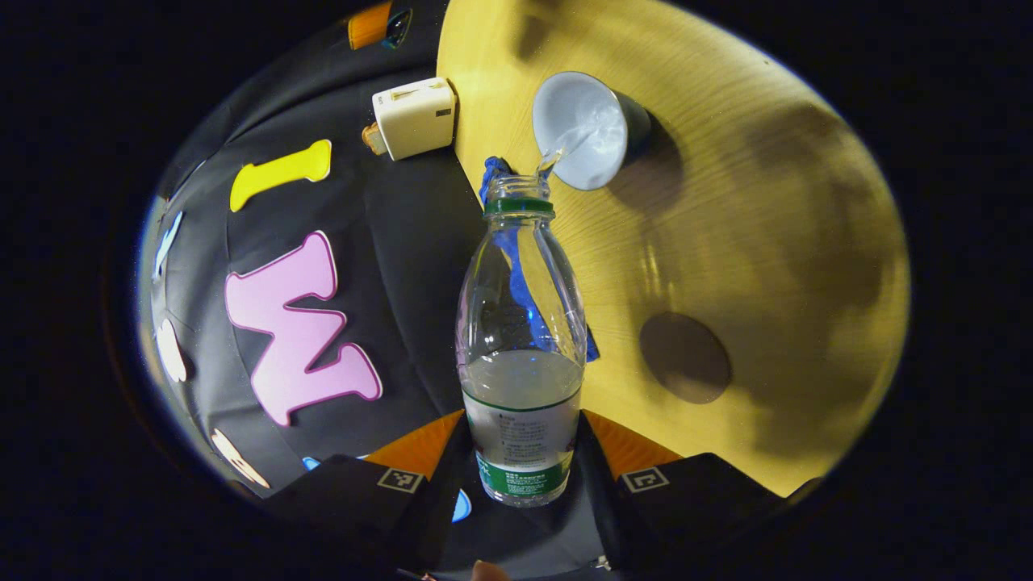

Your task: Open the teacup lid with one hand, grasp the water bottle and pour water into the teacup with the other hand; after pouring, place the water bottle on the coaster and then close the teacup lid.

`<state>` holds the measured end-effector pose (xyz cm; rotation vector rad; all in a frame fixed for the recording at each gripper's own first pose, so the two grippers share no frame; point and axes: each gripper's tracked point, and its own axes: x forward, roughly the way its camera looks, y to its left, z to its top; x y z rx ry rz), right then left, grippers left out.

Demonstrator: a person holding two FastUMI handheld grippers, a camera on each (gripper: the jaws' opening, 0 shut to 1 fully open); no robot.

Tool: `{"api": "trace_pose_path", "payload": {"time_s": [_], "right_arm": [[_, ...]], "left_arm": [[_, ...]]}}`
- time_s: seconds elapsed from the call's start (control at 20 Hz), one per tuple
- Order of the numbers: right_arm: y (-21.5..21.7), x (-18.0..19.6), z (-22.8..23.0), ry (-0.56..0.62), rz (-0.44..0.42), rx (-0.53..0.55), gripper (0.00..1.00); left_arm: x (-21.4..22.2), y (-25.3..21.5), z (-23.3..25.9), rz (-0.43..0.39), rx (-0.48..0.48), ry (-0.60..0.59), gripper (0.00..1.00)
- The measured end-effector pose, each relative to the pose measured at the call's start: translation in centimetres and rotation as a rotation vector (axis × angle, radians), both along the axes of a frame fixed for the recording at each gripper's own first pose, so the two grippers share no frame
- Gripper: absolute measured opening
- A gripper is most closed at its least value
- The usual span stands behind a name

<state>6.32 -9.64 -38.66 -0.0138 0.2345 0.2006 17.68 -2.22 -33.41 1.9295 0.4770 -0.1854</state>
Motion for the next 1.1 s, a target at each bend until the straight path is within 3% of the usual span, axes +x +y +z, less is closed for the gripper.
{"api": "trace_pose_path", "payload": {"time_s": [0.1,0.4,0.45,0.5,0.6,0.95,1.0,1.1], "right_arm": [[-0.1,0.0,0.1,-0.003,0.0,-0.013,0.27],[-0.2,-0.2,0.6,-0.016,-0.01,-0.013,0.27],[-0.2,-0.3,0.7,-0.019,-0.012,-0.012,0.22],[-0.2,-0.3,0.7,-0.021,-0.014,-0.012,0.27],[-0.2,-0.4,0.8,-0.024,-0.018,-0.013,0.28],[-0.1,-0.7,1.1,-0.04,-0.026,-0.006,0.22],[-0.1,-0.7,1.0,-0.042,-0.028,-0.002,0.32],[-0.1,-0.7,1.1,-0.047,-0.032,0.001,0.27]], "left_arm": [[0.3,0.1,0.3,-0.018,0.017,-0.01,0.73],[1.4,-1.4,2.2,-0.139,0.095,-0.052,0.74],[1.7,-1.5,2.5,-0.154,0.106,-0.058,0.74],[1.9,-1.7,2.6,-0.169,0.117,-0.062,0.74],[2.3,-2.1,3.0,-0.202,0.14,-0.074,0.74],[3.2,-3.0,4.4,-0.269,0.193,-0.103,0.73],[3.3,-3.3,4.5,-0.281,0.2,-0.107,0.74],[3.4,-3.8,4.8,-0.304,0.215,-0.111,0.74]]}}
